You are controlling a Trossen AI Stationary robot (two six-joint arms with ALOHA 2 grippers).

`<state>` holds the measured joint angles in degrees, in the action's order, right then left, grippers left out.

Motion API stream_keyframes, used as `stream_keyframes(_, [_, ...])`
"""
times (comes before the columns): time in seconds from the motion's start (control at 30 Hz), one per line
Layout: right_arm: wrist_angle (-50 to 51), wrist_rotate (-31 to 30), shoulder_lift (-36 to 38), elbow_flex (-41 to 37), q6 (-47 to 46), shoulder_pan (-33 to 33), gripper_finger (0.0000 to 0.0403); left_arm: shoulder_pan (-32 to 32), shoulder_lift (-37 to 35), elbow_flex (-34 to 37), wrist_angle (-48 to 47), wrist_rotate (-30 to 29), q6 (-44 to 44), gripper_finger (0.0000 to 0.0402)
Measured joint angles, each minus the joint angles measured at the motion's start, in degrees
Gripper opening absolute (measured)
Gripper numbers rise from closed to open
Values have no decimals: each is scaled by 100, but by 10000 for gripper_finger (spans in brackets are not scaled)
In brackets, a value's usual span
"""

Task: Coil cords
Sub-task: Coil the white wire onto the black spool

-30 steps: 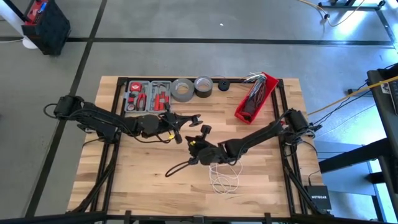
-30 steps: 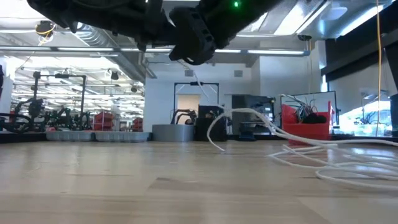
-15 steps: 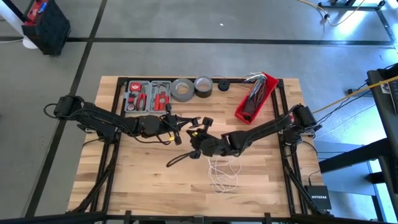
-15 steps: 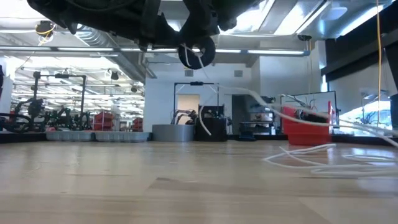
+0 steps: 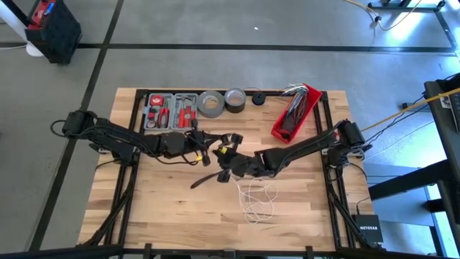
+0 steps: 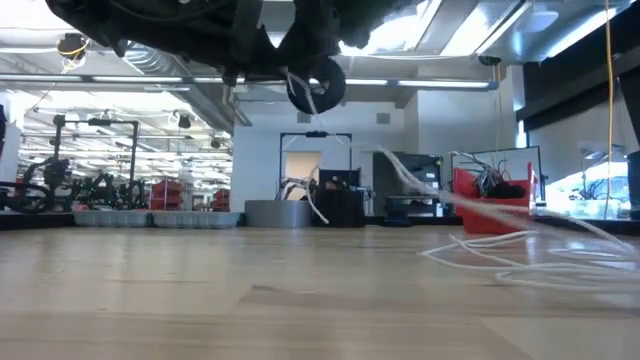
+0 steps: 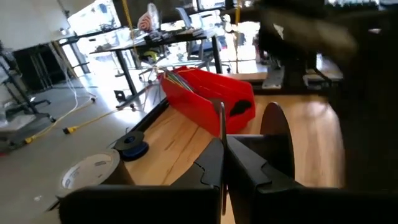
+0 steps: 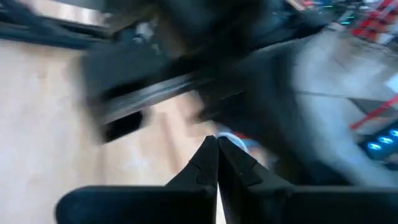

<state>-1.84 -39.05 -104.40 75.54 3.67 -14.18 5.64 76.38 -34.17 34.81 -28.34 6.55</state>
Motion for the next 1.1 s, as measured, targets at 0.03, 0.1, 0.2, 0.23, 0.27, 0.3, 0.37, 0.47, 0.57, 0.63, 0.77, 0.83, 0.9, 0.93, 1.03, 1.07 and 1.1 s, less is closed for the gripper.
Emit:
stream_keyframes(0.03, [98, -81, 61, 65, 23, 0, 4, 1, 0, 0, -30, 8, 28, 1])
stream_keyframes(0.1, [370, -172, 170, 192, 106, -1, 4, 1, 0, 0, -69, 11, 44, 1])
stream_keyframes(0.2, [900, -226, 308, 322, 90, -80, 4, 4, 0, 0, -134, 10, 180, 1])
stream_keyframes(0.23, [1071, -258, 372, 348, 68, -89, 4, 24, 0, 0, -132, 10, 204, 1])
stream_keyframes(0.27, [1235, -274, 428, 366, -6, -92, 4, 38, 0, 0, -121, 13, 249, 1])
stream_keyframes(0.3, [1423, -285, 503, 372, -90, -98, 4, 63, -2, 0, -110, 19, 302, 1])
stream_keyframes(0.37, [1978, -295, 654, 376, -385, -90, 4, 119, -2, 0, -129, 27, 437, 1])
stream_keyframes(0.47, [2962, -302, 853, 377, -933, -131, 4, 194, -11, 0, -141, 26, 615, 1])
stream_keyframes(0.57, [3790, -343, 1054, 377, -1465, -287, 4, 253, -37, -1, -95, 30, 692, 1])
stream_keyframes(0.63, [4175, -347, 1120, 375, -1750, -430, 4, 290, -57, -70, -51, 67, 695, 1])
stream_keyframes(0.77, [4346, -476, 1143, 167, -2044, -642, 5, 431, -85, -178, -119, 288, 693, 1])
stream_keyframes(0.83, [4246, -508, 1131, -41, -2128, -664, 5, 506, -85, -224, -162, 391, 706, 1])
stream_keyframes(0.9, [3978, -459, 1115, -348, -2070, -651, 5, 573, -87, -249, -203, 451, 757, 1])
stream_keyframes(0.93, [3836, -430, 1103, -567, -1966, -649, 5, 609, -103, -266, -224, 518, 837, 1])
stream_keyframes(1.03, [2760, -431, 1060, -1127, -1793, -642, 5, 698, -114, -302, -305, 585, 1033, 1])
stream_keyframes(1.07, [2490, -511, 1070, -1301, -1720, -637, 5, 713, -110, -299, -325, 614, 1043, 1])
stream_keyframes(1.1, [2235, -598, 1073, -1458, -1682, -614, 5, 709, -107, -299, -322, 655, 1043, 1])
